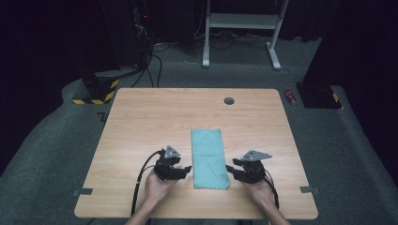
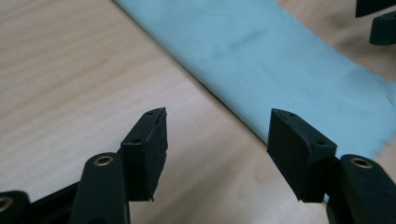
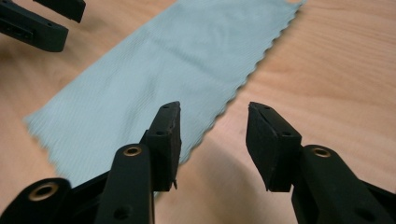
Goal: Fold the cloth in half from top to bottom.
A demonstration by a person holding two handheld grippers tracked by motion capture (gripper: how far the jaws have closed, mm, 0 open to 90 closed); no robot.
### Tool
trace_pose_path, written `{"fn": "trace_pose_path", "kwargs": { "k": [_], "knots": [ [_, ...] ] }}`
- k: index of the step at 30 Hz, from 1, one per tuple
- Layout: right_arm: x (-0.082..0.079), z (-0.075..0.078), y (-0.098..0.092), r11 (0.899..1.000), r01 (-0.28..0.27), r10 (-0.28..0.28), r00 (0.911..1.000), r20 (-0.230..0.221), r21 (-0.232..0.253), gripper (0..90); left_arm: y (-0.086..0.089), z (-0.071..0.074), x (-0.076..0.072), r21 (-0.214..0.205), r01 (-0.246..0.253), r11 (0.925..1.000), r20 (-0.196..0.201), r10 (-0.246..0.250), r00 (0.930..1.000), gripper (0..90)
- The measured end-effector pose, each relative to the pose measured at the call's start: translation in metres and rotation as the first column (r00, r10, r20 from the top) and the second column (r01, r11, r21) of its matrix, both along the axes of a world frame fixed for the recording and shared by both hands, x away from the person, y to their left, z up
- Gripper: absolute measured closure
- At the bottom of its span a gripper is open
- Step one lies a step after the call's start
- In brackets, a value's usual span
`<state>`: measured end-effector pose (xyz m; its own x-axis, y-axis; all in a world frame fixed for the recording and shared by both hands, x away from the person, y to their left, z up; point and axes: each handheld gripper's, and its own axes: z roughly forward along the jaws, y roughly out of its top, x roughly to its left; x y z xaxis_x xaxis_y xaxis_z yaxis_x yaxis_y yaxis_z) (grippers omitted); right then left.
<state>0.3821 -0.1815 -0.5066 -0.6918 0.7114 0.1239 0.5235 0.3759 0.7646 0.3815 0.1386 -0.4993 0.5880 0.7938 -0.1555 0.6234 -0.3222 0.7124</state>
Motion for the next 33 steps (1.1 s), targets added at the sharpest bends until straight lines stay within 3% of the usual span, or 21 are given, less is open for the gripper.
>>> {"fn": "trace_pose_path", "kwargs": {
  "k": [3, 7, 11, 15, 22, 24, 30, 33],
  "knots": [
    [0.015, 0.002, 0.003, 1.000, 0.007, -0.007, 1.0000, 0.001, 0.022, 55.5, 0.000, 0.002, 0.019, -0.006, -0.031, 0.9995, 0.002, 0.031, 0.9995, 38.1],
    [0.031, 0.006, 0.014, 1.000, 0.015, -0.014, 0.9968, -0.079, 0.013, 52.7, 0.000, 0.004, 0.038, -0.008, -0.046, 0.9989, 0.009, 0.046, 0.9989, 38.3],
    [0.043, 0.005, 0.021, 0.999, 0.042, -0.041, 0.9961, -0.079, 0.019, 53.8, -0.004, 0.004, 0.054, 0.012, -0.043, 0.9990, 0.006, 0.043, 0.9991, 38.5],
    [0.054, 0.005, 0.027, 0.998, 0.060, -0.058, 0.9953, -0.077, 0.023, 56.2, -0.006, 0.002, 0.067, -0.013, -0.065, 0.9978, 0.007, 0.065, 0.9978, 39.4],
    [0.073, 0.009, 0.034, 0.996, 0.090, -0.089, 0.9943, -0.058, 0.008, 62.6, -0.014, -0.002, 0.089, -0.003, -0.097, 0.9952, -0.025, 0.097, 0.9949, 39.5],
    [0.079, 0.010, 0.036, 0.995, 0.099, -0.099, 0.9937, -0.053, 0.003, 64.0, -0.016, -0.002, 0.095, 0.009, -0.104, 0.9945, -0.014, 0.105, 0.9944, 39.5],
    [0.099, 0.009, 0.037, 0.988, 0.151, -0.151, 0.9862, -0.067, -0.014, 67.7, -0.019, -0.007, 0.113, 0.005, -0.138, 0.9904, -0.032, 0.139, 0.9898, 40.0],
    [0.107, 0.007, 0.039, 0.986, 0.166, -0.168, 0.9818, -0.089, -0.028, 67.8, -0.021, -0.010, 0.120, 0.034, -0.145, 0.9888, -0.046, 0.147, 0.9881, 39.9]
  ]
}}
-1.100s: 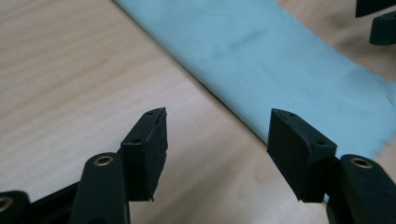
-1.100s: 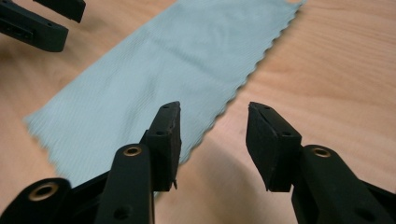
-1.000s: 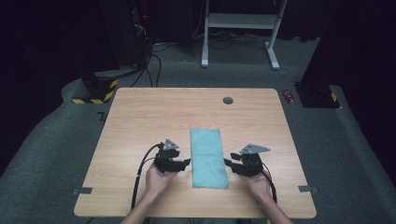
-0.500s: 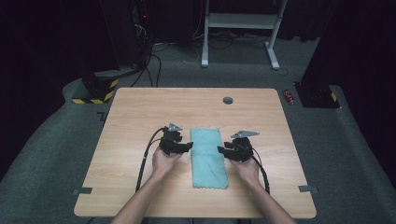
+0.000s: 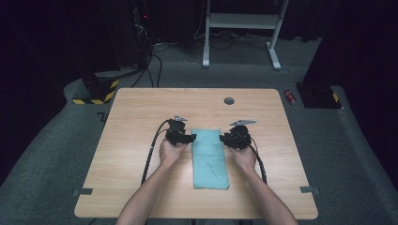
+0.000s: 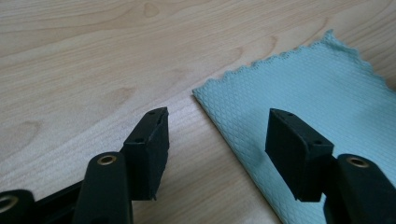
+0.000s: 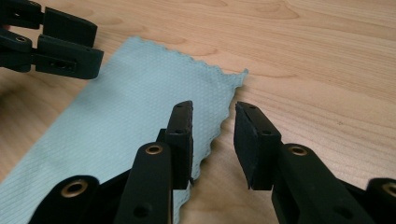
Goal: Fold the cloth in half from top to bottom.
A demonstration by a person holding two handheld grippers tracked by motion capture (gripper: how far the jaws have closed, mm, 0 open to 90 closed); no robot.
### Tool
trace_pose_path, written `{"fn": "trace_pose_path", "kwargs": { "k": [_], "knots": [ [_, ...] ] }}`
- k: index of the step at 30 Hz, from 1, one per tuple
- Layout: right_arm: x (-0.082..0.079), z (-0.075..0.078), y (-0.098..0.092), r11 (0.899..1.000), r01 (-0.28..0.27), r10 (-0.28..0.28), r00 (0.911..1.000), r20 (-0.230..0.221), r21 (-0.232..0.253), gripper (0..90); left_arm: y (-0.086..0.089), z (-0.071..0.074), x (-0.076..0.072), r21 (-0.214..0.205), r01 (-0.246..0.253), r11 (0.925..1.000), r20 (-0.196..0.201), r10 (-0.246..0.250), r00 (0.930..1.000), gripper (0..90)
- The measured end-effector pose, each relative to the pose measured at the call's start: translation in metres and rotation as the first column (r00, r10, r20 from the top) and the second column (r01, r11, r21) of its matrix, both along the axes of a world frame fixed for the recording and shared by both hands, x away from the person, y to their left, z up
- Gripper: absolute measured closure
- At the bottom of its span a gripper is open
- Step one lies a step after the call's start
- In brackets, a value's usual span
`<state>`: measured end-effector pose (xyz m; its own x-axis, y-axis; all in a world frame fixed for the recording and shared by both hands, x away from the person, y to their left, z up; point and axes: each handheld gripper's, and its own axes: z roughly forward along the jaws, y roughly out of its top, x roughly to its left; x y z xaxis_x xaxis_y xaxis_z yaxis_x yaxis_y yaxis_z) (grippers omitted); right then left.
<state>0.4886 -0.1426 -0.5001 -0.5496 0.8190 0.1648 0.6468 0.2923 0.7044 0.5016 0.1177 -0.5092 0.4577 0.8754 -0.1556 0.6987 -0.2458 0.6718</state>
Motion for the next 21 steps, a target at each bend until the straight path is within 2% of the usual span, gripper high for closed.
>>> {"fn": "trace_pose_path", "kwargs": {
  "k": [3, 4, 7, 9, 11, 13, 15, 18, 21],
  "knots": [
    [0.007, 0.001, 0.002, 1.000, 0.007, -0.007, 1.0000, 0.004, -0.006, 67.5, -0.002, 0.000, 0.004, 0.003, -0.004, 1.0000, 0.007, 0.004, 1.0000, 40.2],
    [0.008, 0.001, 0.002, 1.000, 0.017, -0.017, 0.9998, 0.009, -0.001, 67.3, -0.003, -0.001, 0.005, -0.007, -0.002, 1.0000, 0.014, 0.002, 0.9999, 40.4],
    [0.016, 0.001, 0.002, 1.000, 0.028, -0.028, 0.9995, -0.014, -0.006, 65.4, -0.001, -0.003, 0.008, -0.013, -0.011, 0.9999, 0.006, 0.011, 0.9999, 40.8],
    [0.021, 0.003, 0.003, 1.000, 0.030, -0.030, 0.9995, -0.002, -0.001, 65.2, 0.000, -0.004, 0.009, -0.010, -0.009, 0.9999, 0.013, 0.009, 0.9999, 41.0],
    [0.027, 0.002, 0.005, 1.000, 0.023, -0.024, 0.9994, -0.026, -0.013, 64.6, 0.000, -0.005, 0.009, -0.014, -0.009, 0.9999, 0.017, 0.010, 0.9998, 41.0],
    [0.031, 0.001, 0.008, 0.999, 0.023, -0.024, 0.9993, -0.030, -0.027, 64.4, 0.000, -0.005, 0.010, -0.018, -0.015, 0.9997, 0.022, 0.016, 0.9996, 41.3],
    [0.034, -0.001, 0.010, 0.999, 0.028, -0.029, 0.9993, -0.023, -0.028, 64.0, -0.001, -0.005, 0.011, -0.011, -0.013, 0.9999, 0.024, 0.013, 0.9996, 41.4],
    [0.037, -0.009, 0.011, 0.998, 0.044, -0.047, 0.9975, -0.054, -0.045, 63.1, -0.006, -0.004, 0.013, 0.011, 0.009, 0.9999, 0.017, -0.010, 0.9998, 41.5],
    [0.040, -0.013, 0.010, 0.998, 0.064, -0.065, 0.9960, -0.062, -0.018, 63.2, -0.013, -0.005, 0.013, 0.028, 0.022, 0.9994, 0.032, -0.023, 0.9992, 44.3]
  ]
}}
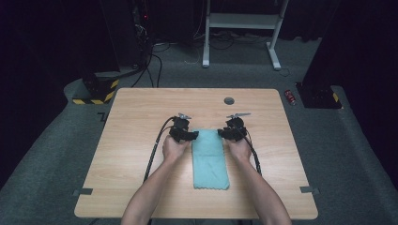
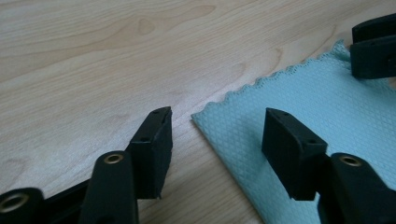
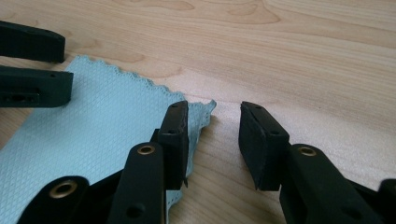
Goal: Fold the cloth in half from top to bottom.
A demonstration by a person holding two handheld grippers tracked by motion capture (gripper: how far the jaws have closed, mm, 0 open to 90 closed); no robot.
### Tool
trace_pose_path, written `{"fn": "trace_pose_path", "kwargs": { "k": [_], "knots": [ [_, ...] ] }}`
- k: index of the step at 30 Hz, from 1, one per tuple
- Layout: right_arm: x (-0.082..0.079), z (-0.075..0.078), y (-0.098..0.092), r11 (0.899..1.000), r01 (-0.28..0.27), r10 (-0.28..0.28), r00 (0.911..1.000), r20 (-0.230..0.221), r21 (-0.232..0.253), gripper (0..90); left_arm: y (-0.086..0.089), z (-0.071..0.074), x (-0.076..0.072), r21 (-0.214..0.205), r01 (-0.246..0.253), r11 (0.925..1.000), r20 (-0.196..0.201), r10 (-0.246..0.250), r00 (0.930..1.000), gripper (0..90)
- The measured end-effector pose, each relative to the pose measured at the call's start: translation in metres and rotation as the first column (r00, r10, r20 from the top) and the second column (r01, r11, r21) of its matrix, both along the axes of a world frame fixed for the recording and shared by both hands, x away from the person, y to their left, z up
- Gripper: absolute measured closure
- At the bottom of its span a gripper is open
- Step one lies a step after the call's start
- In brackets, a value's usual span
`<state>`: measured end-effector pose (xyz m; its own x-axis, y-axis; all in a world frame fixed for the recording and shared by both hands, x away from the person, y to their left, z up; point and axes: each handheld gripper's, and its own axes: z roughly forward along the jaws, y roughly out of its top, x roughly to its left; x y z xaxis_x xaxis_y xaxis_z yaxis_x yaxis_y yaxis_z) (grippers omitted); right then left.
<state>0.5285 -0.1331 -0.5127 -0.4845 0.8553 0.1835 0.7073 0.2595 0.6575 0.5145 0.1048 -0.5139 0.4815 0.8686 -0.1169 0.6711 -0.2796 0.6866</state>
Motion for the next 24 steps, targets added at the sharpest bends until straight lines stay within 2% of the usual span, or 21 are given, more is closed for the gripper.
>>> {"fn": "trace_pose_path", "kwargs": {
  "k": [2, 4, 7, 9, 13, 17, 20, 24],
  "knots": [
    [0.001, -0.001, 0.001, 1.000, -0.009, 0.009, 0.9998, 0.015, -0.006, 64.4, -0.003, 0.000, 0.000, -0.004, 0.008, 1.0000, 0.000, -0.008, 1.0000, 47.3],
    [0.000, -0.001, 0.003, 1.000, -0.011, 0.011, 0.9999, 0.010, -0.009, 66.1, -0.006, 0.000, -0.001, 0.004, 0.024, 0.9997, 0.005, -0.024, 0.9997, 49.3],
    [-0.001, -0.001, 0.007, 0.998, -0.037, 0.038, 0.9986, 0.035, -0.044, 70.4, -0.009, 0.000, 0.000, 0.022, 0.031, 0.9993, 0.013, -0.031, 0.9994, 51.6],
    [-0.001, -0.001, 0.007, 0.998, -0.037, 0.038, 0.9988, 0.031, -0.046, 74.0, -0.008, 0.000, 0.000, 0.015, 0.023, 0.9996, 0.010, -0.023, 0.9997, 54.8],
    [-0.001, -0.001, 0.007, 0.998, -0.044, 0.046, 0.9986, 0.026, -0.049, 82.0, -0.008, 0.001, 0.000, 0.028, 0.019, 0.9994, 0.012, -0.020, 0.9997, 61.8],
    [-0.001, -0.001, 0.009, 0.995, -0.075, 0.077, 0.9965, 0.033, -0.069, 89.0, -0.009, 0.001, 0.000, 0.031, 0.022, 0.9993, 0.012, -0.022, 0.9997, 70.4],
    [0.004, 0.003, 0.013, 0.989, -0.099, 0.100, 0.9949, 0.009, -0.106, 89.8, -0.008, 0.001, 0.001, 0.022, 0.027, 0.9994, 0.005, -0.027, 0.9996, 77.7],
    [0.003, 0.003, 0.012, 0.991, -0.094, 0.095, 0.9955, 0.003, -0.094, 90.0, -0.005, 0.001, 0.004, -0.009, 0.038, 0.9993, -0.026, -0.038, 0.9989, 87.0]
  ]
}}
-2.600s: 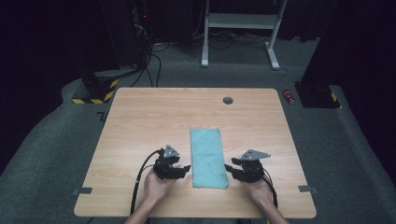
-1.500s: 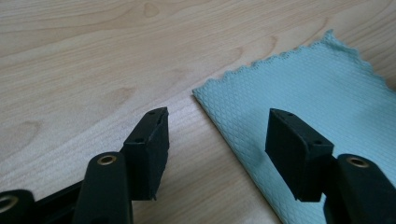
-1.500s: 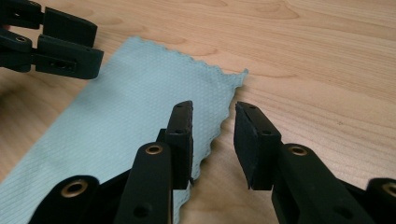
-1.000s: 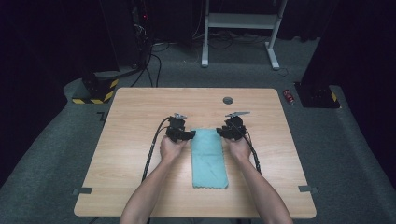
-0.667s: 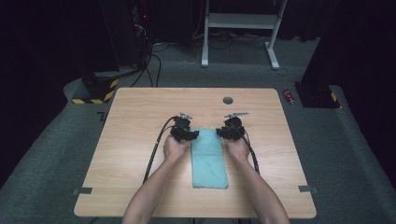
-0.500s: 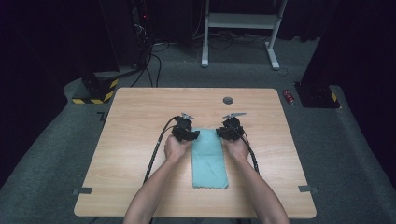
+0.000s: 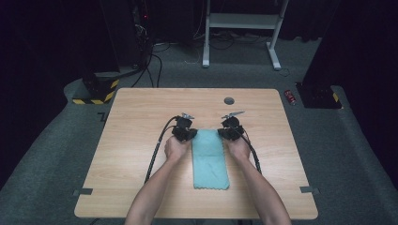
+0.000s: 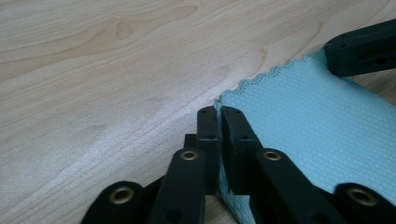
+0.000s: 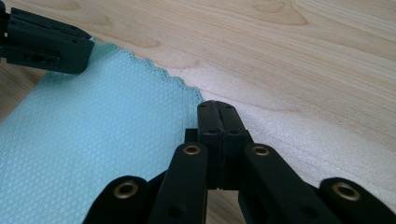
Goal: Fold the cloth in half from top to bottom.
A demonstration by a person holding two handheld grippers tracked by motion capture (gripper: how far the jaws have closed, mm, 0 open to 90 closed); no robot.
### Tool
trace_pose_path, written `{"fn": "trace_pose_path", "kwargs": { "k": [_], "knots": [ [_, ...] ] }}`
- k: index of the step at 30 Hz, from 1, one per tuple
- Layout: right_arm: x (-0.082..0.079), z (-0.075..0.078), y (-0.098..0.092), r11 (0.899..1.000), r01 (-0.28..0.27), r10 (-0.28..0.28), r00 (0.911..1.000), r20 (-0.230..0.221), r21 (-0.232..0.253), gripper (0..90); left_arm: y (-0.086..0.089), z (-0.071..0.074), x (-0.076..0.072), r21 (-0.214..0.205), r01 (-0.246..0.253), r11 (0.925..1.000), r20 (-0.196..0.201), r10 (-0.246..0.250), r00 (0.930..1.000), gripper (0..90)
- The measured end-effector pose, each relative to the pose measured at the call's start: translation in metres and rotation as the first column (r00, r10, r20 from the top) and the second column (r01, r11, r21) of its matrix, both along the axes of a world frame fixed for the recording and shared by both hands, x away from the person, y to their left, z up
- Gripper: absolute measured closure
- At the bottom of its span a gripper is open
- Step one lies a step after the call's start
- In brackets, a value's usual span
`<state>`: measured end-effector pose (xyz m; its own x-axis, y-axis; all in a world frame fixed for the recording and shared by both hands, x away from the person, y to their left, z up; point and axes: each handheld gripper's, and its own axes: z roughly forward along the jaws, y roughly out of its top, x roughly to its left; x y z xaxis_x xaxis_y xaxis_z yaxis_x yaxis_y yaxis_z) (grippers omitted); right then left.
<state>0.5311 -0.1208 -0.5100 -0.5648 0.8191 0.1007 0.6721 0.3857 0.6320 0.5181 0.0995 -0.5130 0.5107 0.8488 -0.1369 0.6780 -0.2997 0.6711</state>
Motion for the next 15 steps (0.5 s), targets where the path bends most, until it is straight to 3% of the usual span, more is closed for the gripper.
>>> {"fn": "trace_pose_path", "kwargs": {
  "k": [4, 7, 11, 15],
  "knots": [
    [-0.002, 0.001, -0.001, 1.000, -0.013, 0.013, 0.9999, 0.008, 0.001, 90.0, -0.003, 0.003, -0.001, 0.050, 0.042, 0.9979, 0.036, -0.044, 0.9984, 88.7],
    [-0.003, 0.006, -0.001, 1.000, -0.024, 0.024, 0.9993, 0.030, 0.010, 90.0, 0.001, 0.006, 0.000, 0.017, 0.044, 0.9989, 0.032, -0.044, 0.9985, 89.1],
    [-0.005, 0.011, -0.004, 1.000, -0.017, 0.016, 0.9989, 0.045, 0.023, 90.0, 0.000, 0.012, 0.001, 0.013, 0.061, 0.9981, 0.044, -0.062, 0.9972, 89.2],
    [-0.004, 0.015, -0.008, 0.999, -0.009, 0.007, 0.9983, 0.057, 0.033, 90.0, 0.002, 0.018, 0.004, -0.024, 0.059, 0.9980, 0.050, -0.057, 0.9971, 89.2]
  ]
}}
